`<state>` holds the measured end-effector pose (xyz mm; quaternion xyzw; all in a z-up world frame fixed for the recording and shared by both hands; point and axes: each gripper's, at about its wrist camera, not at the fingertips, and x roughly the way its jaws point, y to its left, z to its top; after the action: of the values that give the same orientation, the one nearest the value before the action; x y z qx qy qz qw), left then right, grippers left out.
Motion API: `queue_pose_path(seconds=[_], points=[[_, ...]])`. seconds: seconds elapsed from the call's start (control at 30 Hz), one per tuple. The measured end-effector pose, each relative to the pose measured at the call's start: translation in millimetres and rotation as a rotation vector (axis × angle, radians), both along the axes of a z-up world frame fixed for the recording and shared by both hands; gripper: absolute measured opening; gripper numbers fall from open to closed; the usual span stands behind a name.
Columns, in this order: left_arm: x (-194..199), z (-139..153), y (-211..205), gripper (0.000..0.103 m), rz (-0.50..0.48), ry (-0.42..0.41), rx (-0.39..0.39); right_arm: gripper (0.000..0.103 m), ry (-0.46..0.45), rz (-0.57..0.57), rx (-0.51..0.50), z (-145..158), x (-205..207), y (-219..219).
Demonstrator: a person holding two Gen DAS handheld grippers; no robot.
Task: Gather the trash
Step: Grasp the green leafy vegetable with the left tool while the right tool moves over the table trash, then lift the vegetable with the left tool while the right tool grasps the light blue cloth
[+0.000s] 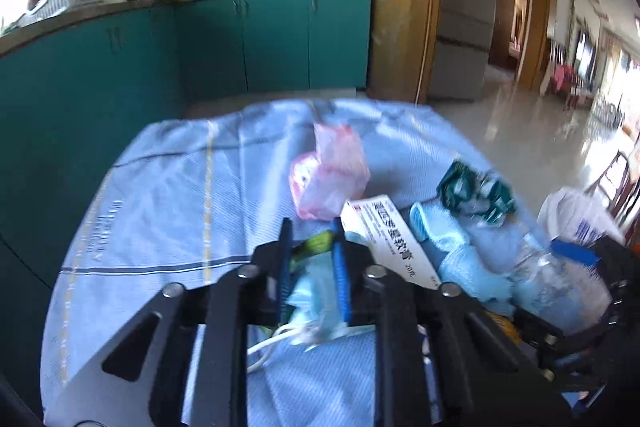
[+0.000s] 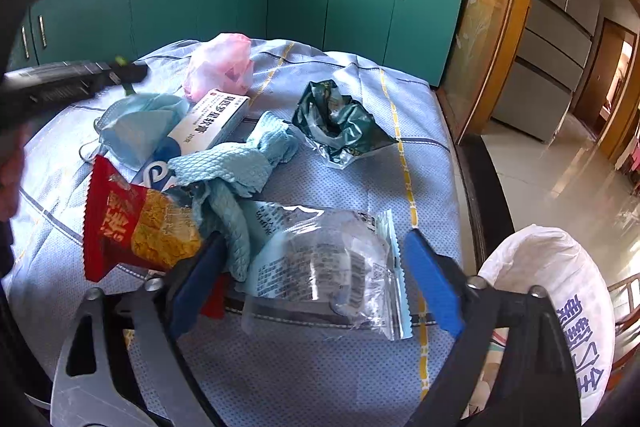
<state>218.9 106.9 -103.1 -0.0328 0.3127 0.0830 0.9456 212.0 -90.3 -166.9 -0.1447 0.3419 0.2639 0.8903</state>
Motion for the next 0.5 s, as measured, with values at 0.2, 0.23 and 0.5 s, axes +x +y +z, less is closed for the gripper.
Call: queue_pose_path(seconds=[0.2,0.23,0.5], points=[[-48,18,22,0.011,0.059,-0.078,-0.062,0.059,-0.03,0.007,0.015,5,-7,-3],[-59,20,25,0.011,0.067,-0.089,-0.075,0.056,-0.036,0.008,0.02,6,-8,-4],[-107,27,33,0.011,0.086,-0.103,-0.103,0.048,-0.092,0.021,0.09,21,-19,-25]])
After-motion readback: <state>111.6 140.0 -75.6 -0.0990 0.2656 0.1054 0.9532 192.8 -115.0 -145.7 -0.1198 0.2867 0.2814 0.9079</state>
